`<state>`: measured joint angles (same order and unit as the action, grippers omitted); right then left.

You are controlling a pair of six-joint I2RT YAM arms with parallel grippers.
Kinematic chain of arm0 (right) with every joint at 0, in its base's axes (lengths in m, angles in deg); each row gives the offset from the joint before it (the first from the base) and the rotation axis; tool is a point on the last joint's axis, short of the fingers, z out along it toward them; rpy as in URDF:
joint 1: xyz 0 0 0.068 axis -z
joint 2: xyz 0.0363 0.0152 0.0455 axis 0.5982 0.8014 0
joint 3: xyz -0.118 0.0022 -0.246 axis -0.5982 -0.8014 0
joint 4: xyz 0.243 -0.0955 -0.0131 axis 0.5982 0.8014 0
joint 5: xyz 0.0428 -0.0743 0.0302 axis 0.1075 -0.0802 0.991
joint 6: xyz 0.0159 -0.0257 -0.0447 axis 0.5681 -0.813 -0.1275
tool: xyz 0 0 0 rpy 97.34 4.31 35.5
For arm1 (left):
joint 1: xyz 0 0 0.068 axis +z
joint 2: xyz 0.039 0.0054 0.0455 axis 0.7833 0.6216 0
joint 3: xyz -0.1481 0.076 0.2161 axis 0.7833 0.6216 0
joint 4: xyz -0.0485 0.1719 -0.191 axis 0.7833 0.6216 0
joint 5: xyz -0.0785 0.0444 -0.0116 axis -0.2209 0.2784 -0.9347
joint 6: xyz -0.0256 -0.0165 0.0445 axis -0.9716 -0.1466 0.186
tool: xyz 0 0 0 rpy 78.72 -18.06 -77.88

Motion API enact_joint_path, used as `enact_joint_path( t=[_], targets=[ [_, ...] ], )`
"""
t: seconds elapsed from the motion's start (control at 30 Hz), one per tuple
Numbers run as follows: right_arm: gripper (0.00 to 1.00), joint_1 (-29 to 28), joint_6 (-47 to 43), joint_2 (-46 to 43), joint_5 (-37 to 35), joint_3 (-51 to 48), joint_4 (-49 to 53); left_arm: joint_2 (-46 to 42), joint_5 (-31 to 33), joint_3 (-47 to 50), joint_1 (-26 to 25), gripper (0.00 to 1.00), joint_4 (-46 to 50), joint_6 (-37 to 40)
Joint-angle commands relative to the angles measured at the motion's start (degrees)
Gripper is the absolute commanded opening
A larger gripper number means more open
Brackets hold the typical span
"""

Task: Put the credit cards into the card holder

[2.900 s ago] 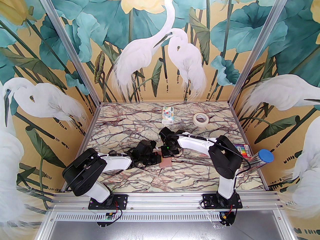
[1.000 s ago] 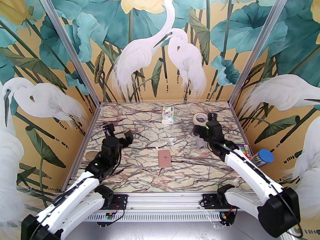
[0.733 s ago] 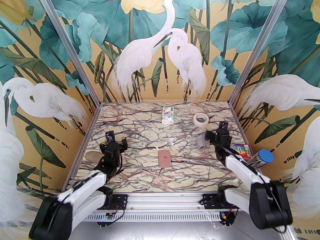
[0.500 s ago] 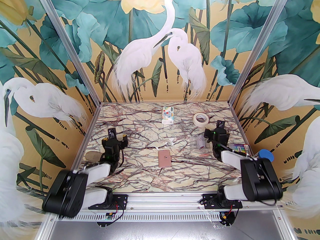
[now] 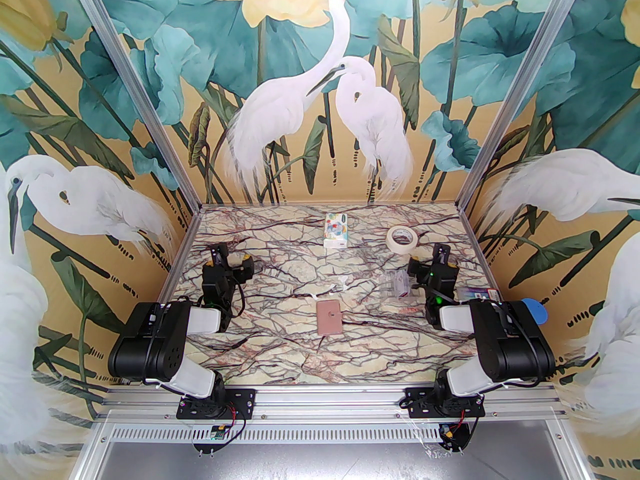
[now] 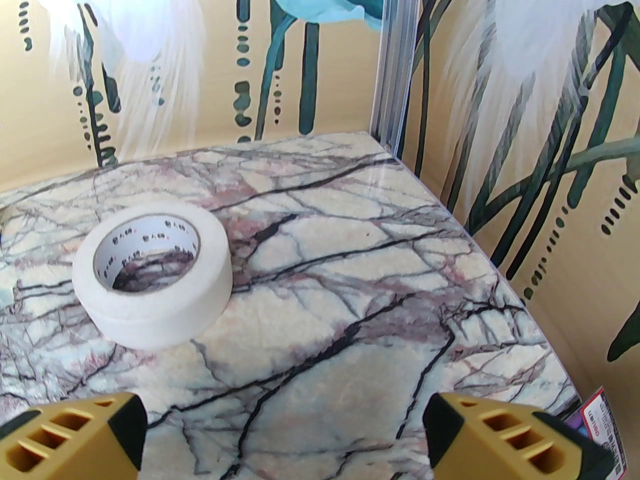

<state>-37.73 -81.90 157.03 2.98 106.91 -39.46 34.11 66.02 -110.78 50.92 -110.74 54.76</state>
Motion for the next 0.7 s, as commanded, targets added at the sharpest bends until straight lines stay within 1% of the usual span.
enact_joint_path(
  t=[0.0,0.33,0.47,0.67],
  targets=[
    [0.99,0.03,-0.2,-0.3,0.16,-0.01,-2.29,0.07,-2.06,-0.09,0.36,0.99,-0.56,-0.57],
    [0.99,0.12,-0.11,-0.27,0.48,0.28,-1.88,0.07,-2.16,-0.05,0.29,1.0,-0.54,-0.61],
    [0.99,0.98,0.25,-0.07,2.37,0.96,-0.53,0.07,-2.13,-0.09,0.29,1.0,-0.42,-0.59],
    [0.99,0.99,0.07,-0.36,2.71,0.25,-1.6,0.11,-2.19,-0.05,0.29,1.0,-0.5,-0.58]
  ],
)
